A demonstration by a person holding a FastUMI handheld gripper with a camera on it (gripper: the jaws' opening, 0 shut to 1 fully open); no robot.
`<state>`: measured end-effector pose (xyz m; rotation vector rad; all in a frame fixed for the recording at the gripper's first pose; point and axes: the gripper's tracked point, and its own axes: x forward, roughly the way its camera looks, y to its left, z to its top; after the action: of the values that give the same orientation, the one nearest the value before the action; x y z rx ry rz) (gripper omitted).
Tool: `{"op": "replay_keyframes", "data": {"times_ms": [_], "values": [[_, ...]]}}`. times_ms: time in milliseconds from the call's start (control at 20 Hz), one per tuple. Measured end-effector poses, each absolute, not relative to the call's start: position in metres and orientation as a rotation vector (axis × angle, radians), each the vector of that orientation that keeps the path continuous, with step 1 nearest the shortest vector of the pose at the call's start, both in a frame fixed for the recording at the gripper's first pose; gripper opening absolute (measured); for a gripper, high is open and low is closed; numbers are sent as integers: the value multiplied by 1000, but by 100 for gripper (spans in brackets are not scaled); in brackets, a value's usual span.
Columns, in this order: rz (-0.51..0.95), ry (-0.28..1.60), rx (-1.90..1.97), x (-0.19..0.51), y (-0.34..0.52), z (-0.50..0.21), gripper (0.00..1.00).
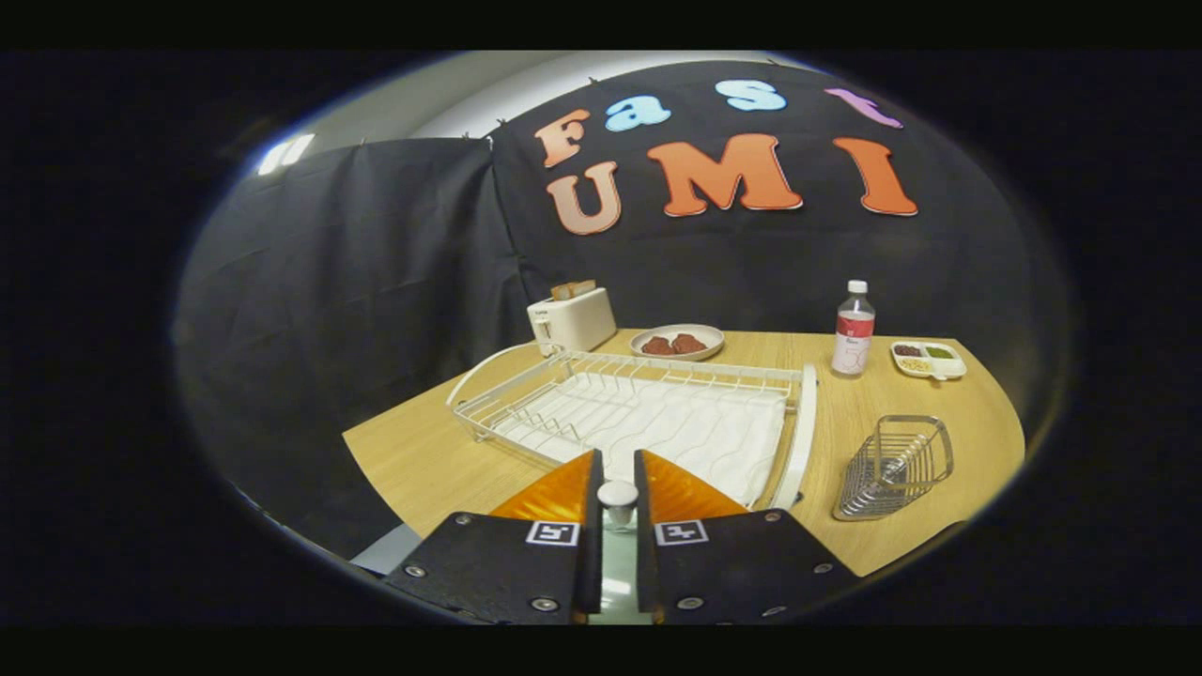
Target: Take the plate from the dish rack, then take the spoon from the basket and place it into the plate.
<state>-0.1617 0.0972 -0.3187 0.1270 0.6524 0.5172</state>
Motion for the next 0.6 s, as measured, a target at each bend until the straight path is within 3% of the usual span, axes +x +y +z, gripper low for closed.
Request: {"op": "replay_keyframes", "data": {"times_ms": [400,600], "values": [[412,857,178,-206,48,-357,21],[376,827,196,-192,39,-340,38]]}}
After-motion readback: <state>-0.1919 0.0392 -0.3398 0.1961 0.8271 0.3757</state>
